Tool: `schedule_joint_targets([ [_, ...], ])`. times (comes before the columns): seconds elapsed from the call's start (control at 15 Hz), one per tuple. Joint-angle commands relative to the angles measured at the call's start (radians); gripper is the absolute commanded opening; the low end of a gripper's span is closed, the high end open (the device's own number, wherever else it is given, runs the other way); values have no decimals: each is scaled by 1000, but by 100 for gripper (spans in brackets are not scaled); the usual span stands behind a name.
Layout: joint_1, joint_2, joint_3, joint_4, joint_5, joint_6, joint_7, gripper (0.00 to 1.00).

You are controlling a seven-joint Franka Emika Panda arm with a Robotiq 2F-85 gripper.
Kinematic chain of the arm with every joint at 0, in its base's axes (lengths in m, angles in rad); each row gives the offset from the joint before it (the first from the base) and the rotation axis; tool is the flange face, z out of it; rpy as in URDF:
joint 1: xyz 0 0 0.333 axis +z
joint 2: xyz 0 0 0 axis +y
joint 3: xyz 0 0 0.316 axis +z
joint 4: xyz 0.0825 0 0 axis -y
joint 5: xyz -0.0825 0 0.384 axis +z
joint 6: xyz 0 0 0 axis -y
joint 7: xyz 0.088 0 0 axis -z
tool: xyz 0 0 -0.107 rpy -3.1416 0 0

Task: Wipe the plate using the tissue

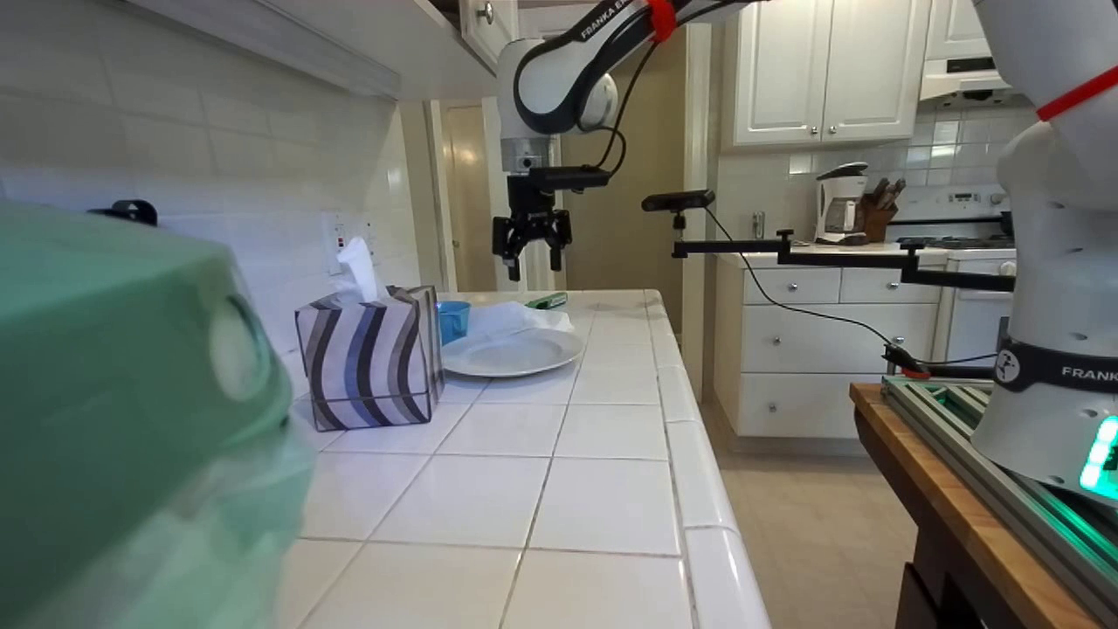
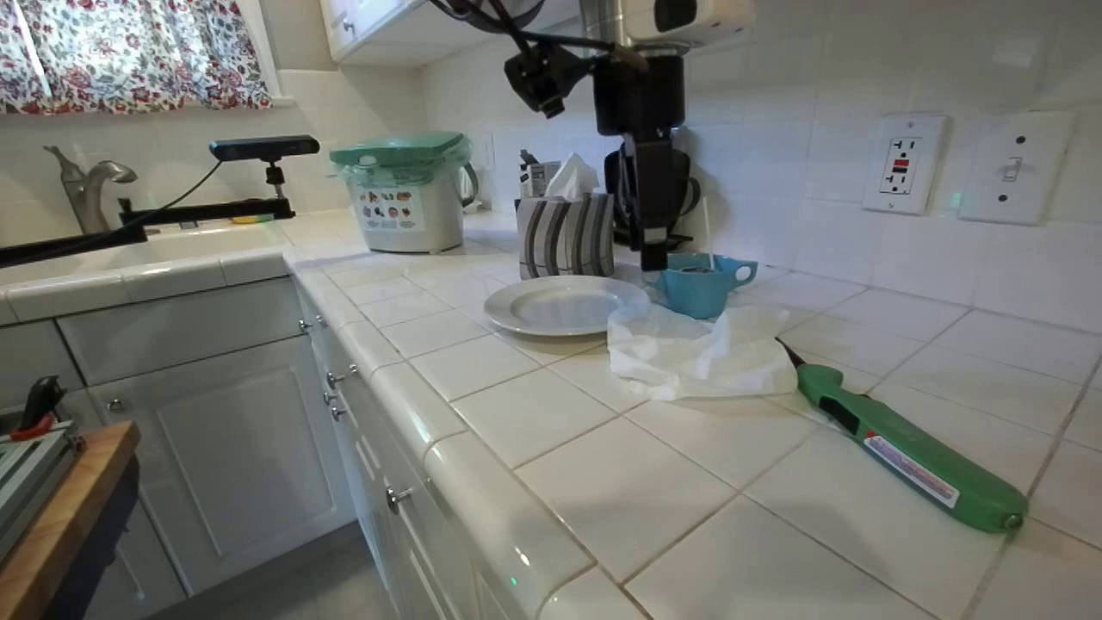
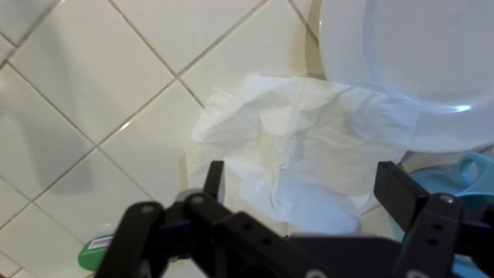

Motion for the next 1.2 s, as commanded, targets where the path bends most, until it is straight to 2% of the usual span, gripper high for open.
schedule_joint_targets([
  [0.0, -24, 75, 7, 91, 52, -40, -15, 100],
  [0.33, -43, 143, 11, 144, 94, -34, -21, 100],
  [1.0, -47, 233, 3, 197, 98, -9, -11, 100],
  [1.13, -48, 244, 3, 206, 97, -12, -12, 73],
])
